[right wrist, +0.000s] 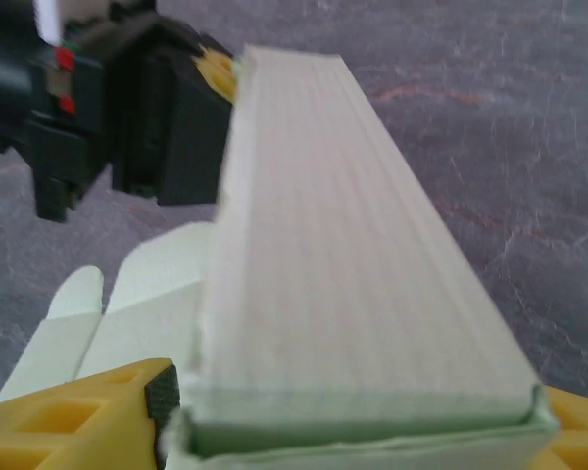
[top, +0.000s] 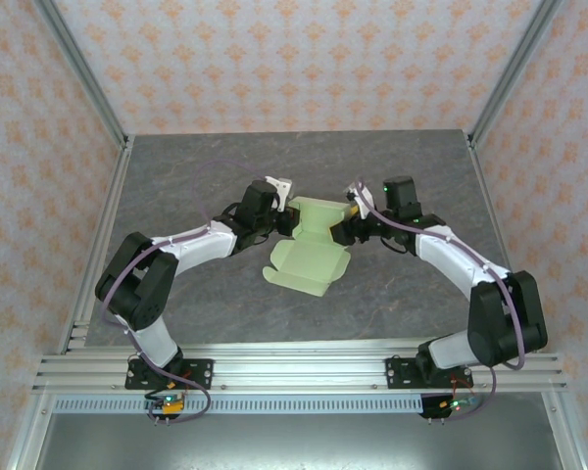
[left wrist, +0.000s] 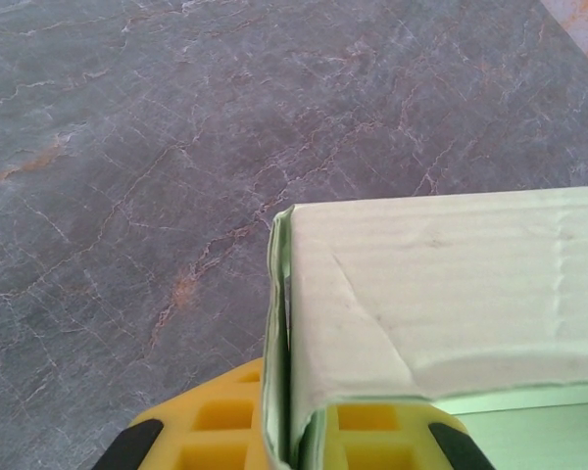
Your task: Fold the paper box
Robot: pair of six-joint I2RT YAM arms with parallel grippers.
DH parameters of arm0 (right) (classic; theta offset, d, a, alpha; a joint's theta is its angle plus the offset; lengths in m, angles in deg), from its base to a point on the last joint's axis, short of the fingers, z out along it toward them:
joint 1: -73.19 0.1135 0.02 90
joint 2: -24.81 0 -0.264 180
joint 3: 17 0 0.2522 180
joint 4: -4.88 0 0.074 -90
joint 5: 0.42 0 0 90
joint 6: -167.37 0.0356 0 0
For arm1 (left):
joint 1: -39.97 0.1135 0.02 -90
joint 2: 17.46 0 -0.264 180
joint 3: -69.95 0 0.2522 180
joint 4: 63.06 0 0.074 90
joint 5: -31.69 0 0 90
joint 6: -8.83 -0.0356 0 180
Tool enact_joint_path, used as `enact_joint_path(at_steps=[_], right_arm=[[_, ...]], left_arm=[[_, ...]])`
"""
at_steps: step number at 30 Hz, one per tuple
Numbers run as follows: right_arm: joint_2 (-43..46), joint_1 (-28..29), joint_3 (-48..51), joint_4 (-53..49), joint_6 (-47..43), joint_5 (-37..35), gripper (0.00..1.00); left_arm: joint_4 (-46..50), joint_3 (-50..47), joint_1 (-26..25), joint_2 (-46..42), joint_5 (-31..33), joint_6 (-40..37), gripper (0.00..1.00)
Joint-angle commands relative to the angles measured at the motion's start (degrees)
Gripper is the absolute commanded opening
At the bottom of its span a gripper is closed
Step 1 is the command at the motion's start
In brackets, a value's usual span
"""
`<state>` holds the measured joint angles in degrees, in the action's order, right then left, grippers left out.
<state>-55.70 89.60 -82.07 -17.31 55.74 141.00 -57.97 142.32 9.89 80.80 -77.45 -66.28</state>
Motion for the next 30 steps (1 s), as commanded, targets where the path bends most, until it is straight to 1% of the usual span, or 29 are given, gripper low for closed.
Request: enact_joint_path(at_steps=[1,4,7,9,13,15,16,18,20,23,25,28,30], right_arm=[[0.7,-0.7,-1.6,0.9,-0.1,4.9,0.68],[0.2,-0.8,-2.4,0.1,-1.0,5.1,0.64],[-1.1,-0.8,-3.5,-0.4,-0.5,3.7,0.51],[-1.5,-0.8,-2.6,2.4,2.0,1.9,0.49],[-1.0,-0.8,-0.8,7.6,6.0,-0.7,0.47],[-0.5,-0.8,0.0,9.4,7.9,-1.0,0.48],[-0.1,-0.8,0.7,10.5,8.6,-1.1,0.52],[0.9,-0.8,1.8,11.7,9.9,-2.0,0.64],[2.3,-0.8,2.6,11.2,10.6,-1.8,0.7],[5.4,-0.8,4.4,11.3,13.9,-1.4,0.71],[6.6,-0.8,5.8,10.9,14.1,-0.9,0.71],[6.3,-0.8,7.0,9.7,13.0,0.3,0.69],[5.6,-0.8,7.6,11.3,13.8,1.9,0.69]], left_arm=[[-1.1,0.7,0.2,0.4,-1.2,-0.8,0.0],[-1.3,-0.1,0.2,-0.2,-0.9,-1.1,0.0],[-2.2,-0.6,0.2,-0.4,-1.2,-0.9,0.0],[-1.5,-0.1,0.2,0.0,-2.0,-1.4,0.0],[-2.1,-1.3,0.2,-1.0,0.5,-1.4,0.0],[-1.6,-0.8,0.2,-0.7,0.4,-1.8,0.0],[-0.8,-0.1,0.2,-0.3,0.0,-2.1,0.0],[0.6,0.7,0.2,0.3,0.4,-2.6,0.0],[0.3,0.2,0.2,0.4,1.5,-2.5,0.0],[0.4,0.3,0.2,1.2,0.9,-2.9,0.0],[0.1,0.3,0.2,1.3,0.6,-3.1,0.0],[-1.0,0.2,0.2,1.3,-0.1,-3.1,0.0],[-1.1,0.5,0.2,1.4,-1.2,-3.1,0.0]])
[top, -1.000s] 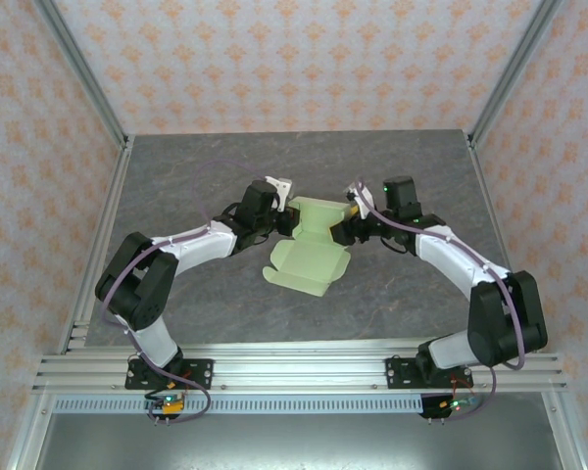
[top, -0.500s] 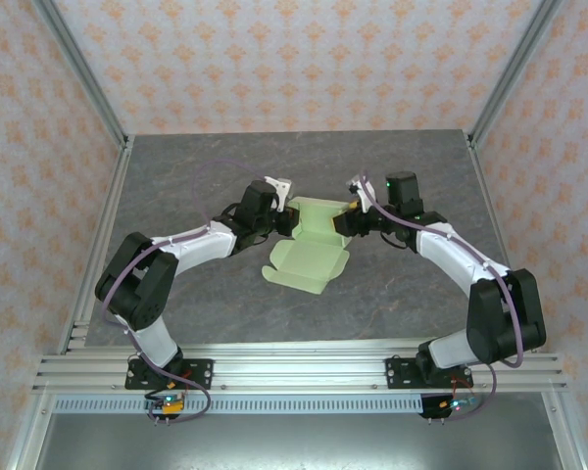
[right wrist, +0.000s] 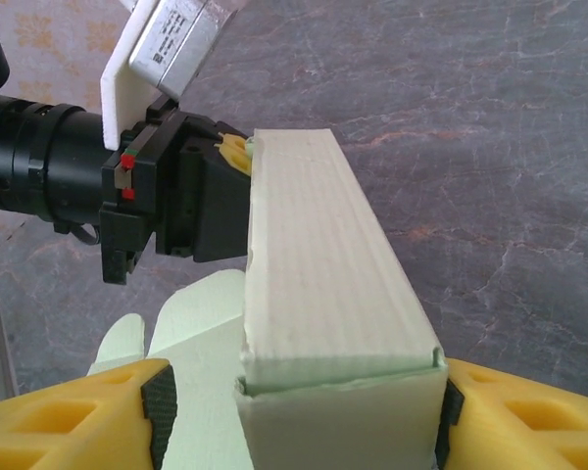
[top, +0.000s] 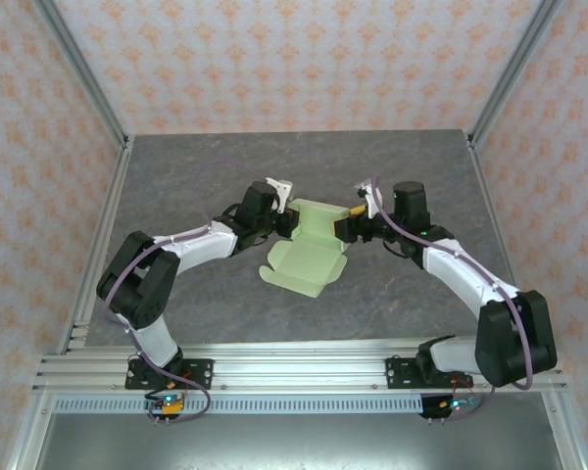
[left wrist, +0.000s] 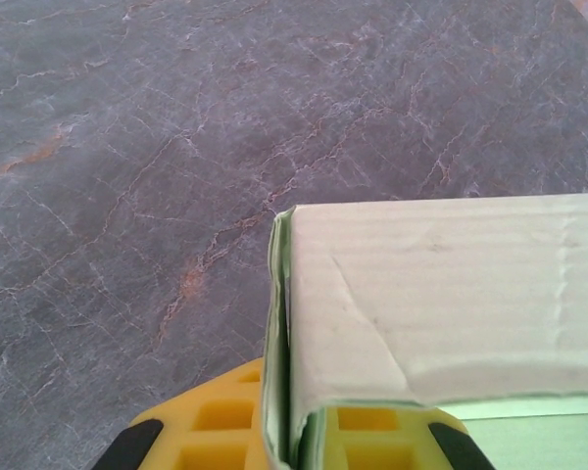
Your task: Fold the paper box
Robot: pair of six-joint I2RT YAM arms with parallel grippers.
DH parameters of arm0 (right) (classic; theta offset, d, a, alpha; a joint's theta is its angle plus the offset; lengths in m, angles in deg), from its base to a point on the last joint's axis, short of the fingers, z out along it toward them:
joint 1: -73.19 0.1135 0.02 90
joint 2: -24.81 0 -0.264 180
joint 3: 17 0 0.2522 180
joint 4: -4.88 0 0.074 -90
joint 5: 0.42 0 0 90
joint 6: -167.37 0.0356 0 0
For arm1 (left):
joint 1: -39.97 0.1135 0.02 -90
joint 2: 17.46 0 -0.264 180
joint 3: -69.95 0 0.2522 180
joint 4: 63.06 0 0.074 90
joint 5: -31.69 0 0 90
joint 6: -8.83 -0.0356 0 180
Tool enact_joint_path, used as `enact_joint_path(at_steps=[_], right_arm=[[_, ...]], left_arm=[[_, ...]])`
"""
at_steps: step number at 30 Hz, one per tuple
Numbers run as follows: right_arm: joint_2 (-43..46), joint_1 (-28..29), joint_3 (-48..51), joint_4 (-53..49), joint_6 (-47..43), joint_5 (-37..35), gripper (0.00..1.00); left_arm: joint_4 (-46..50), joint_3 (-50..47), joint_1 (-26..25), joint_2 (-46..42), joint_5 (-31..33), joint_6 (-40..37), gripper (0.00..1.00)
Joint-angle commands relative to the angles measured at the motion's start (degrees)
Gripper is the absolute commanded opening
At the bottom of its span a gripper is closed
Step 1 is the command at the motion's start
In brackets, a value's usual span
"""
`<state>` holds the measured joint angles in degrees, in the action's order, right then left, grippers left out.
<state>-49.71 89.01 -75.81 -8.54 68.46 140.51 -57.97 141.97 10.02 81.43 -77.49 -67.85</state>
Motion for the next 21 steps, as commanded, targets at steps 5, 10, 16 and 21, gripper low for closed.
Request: enact_joint_path(at_steps=[5,10,16,21], right_arm=[[-3.1,-0.2,1.3,3.8,0.7,2.4,0.68],[-4.4,-0.2,1.0,4.0,-0.2,5.5,0.57],[-3.0,-0.2,1.4,4.6,-0.2,4.1,0.39],[-2.1,-0.2,1.6,5.1,-0.6,3.2,0.36]], left_arm=[[-1.9,0.7,0.1,0.6,-1.9,-0.8,0.0],[-1.8,1.3,0.1,0.7,-2.7,0.0,0.0],[-2.0,1.0,0.1,-0.3,-3.4,0.9,0.11],[-2.8,-1.0,0.3,-4.2,-6.0,0.5,0.37]])
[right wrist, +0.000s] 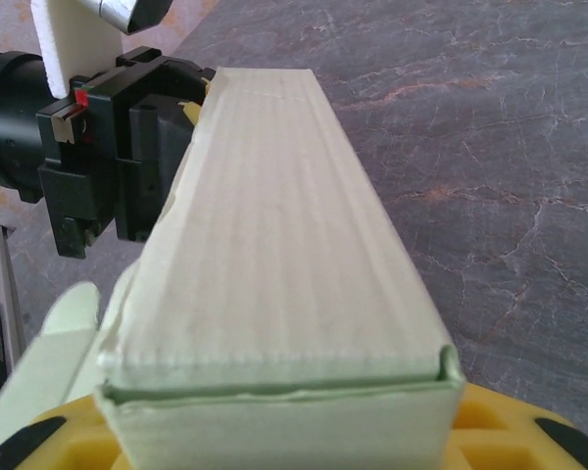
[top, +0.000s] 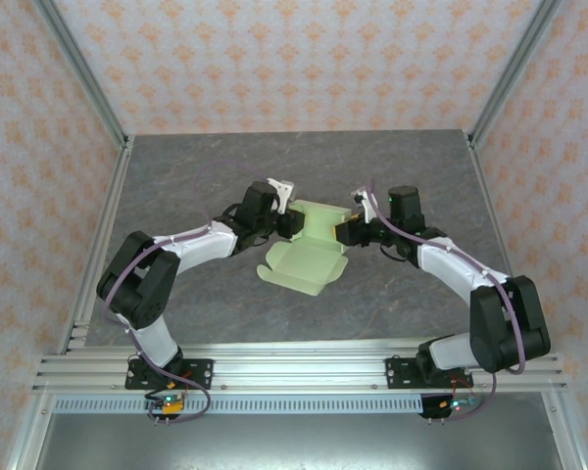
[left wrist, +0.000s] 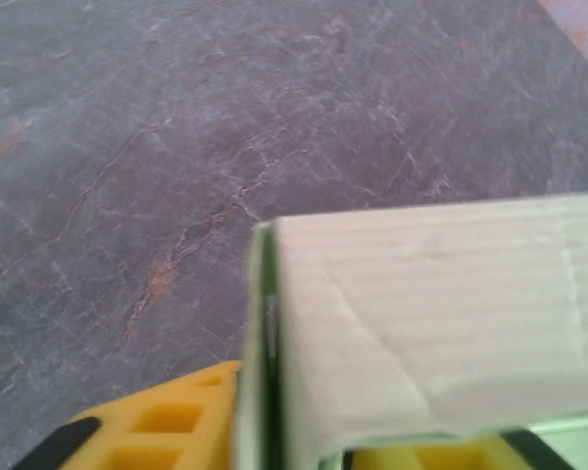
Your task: Fold the paper box
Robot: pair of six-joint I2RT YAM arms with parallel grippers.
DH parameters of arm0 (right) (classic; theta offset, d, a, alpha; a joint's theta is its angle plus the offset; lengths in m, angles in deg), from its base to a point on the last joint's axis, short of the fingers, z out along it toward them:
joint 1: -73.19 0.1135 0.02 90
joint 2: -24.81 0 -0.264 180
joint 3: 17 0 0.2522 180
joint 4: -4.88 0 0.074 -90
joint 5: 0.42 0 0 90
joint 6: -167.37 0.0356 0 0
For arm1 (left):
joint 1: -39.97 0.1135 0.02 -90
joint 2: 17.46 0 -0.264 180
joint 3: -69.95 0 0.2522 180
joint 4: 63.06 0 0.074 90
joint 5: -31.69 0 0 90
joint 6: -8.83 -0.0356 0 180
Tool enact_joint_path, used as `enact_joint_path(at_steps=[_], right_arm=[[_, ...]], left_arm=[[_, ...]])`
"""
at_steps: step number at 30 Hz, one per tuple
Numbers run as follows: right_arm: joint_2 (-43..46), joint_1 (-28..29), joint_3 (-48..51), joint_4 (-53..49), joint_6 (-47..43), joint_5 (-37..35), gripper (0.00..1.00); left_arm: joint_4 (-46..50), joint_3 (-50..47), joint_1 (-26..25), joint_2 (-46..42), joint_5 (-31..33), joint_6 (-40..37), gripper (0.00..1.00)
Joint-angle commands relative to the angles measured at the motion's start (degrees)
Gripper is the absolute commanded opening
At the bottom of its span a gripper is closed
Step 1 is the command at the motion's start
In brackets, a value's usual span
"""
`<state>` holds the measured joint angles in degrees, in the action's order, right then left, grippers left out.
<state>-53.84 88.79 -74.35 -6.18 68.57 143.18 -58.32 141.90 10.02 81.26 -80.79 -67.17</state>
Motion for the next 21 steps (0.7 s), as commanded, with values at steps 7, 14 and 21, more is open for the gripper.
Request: enact_joint_path(at_steps=[7,14,21], right_arm=[[5.0,-0.1,0.0,2.9,-0.1,0.8,0.35],[6.6,-0.1,0.6,7.0,2.1,3.0,0.35],[10.5,-0.1,-0.4,2.9,-3.9,12.2,0.35]], left_arm=[[-1.1,-7.6,3.1,-18.4,-5.5,-0.4,0.54],[3.4,-11.6,6.5,-27.0,-5.1,-5.5,0.56],[14.8,-8.7,15.5,-31.8,-27.2,-14.4,0.63]])
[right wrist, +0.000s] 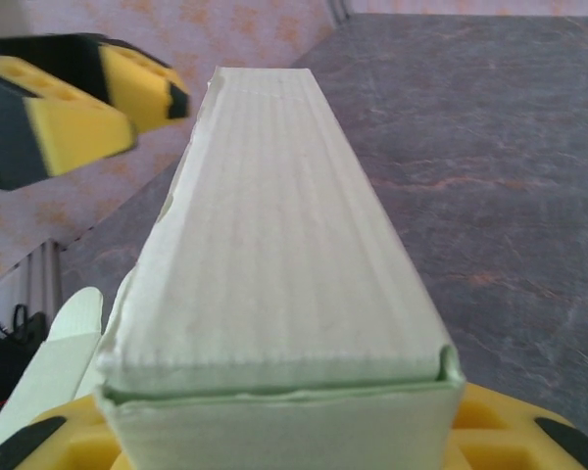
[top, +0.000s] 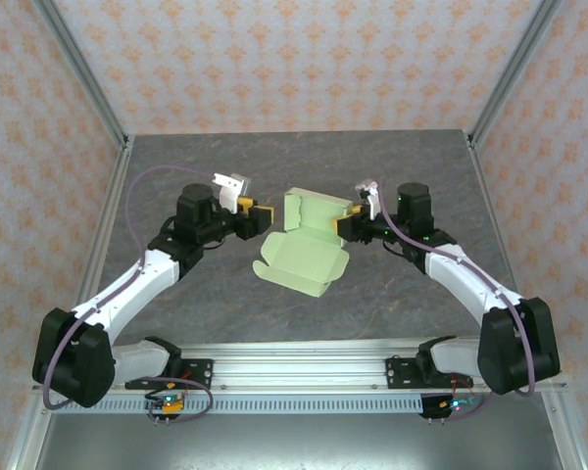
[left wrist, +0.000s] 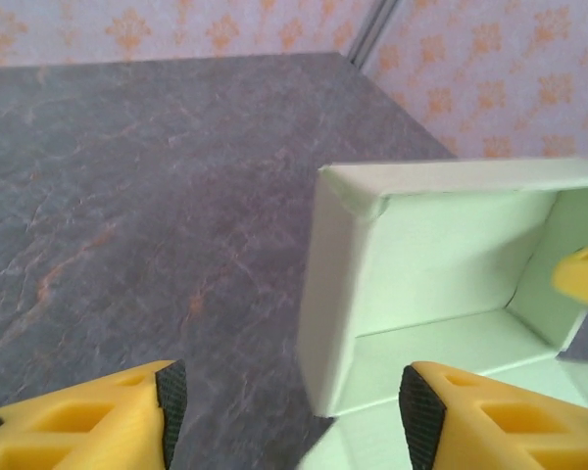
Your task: Fold the paper box
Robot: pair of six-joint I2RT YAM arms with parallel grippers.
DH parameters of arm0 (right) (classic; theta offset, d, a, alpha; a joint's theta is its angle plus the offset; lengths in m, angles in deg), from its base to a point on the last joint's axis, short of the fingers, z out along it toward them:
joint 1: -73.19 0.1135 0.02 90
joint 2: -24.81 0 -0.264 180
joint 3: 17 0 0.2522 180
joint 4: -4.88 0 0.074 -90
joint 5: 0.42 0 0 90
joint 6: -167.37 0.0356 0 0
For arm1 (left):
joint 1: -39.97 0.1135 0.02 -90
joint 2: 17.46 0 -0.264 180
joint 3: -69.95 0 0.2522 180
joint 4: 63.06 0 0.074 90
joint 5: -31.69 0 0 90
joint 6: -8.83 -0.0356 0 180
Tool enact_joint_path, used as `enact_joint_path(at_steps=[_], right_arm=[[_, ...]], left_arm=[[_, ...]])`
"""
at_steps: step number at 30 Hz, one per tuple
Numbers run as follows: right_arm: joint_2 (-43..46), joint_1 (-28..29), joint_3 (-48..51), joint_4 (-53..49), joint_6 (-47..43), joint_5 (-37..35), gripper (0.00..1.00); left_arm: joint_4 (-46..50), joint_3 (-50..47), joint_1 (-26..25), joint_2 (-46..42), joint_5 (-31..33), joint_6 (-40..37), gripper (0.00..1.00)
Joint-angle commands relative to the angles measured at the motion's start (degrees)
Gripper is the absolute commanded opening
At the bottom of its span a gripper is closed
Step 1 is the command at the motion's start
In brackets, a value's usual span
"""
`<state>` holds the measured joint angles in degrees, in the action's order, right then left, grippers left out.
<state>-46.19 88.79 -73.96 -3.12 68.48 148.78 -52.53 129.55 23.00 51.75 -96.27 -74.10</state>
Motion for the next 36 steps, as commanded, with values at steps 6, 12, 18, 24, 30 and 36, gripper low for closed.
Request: enact_joint_path(at_steps=[6,12,18,24,30,36], right_arm=[[4.5,-0.1,-1.1,-1.9,-7.1,11.4,0.35],[4.4,0.4,-3.5,-9.2,-14.5,14.8,0.35],[4.3,1.9,-8.0,-25.9,-30.9,15.6,0.29],[1.4,3.0,-8.9,-26.8,-33.3,5.7,0.3],[-4.0,6.9,-11.3,-28.4,-35.8,-6.0,0.3],[-6.9,10.6,-14.8,-33.7,-41.9,-13.5,0.32]], left_arm=[[3.4,0.9,0.8,-5.8,-16.9,-13.1,0.76],[8.9,2.3,-4.5,-4.9,-14.0,-22.8,0.81],[12.1,2.8,-4.5,-3.9,-13.6,-27.6,0.81],[11.3,2.0,-4.6,-4.1,-10.4,-28.0,0.8],[15.8,4.4,-6.5,-3.7,-4.6,-32.4,0.8],[24.5,12.7,-11.8,2.2,0.7,-42.9,0.79]])
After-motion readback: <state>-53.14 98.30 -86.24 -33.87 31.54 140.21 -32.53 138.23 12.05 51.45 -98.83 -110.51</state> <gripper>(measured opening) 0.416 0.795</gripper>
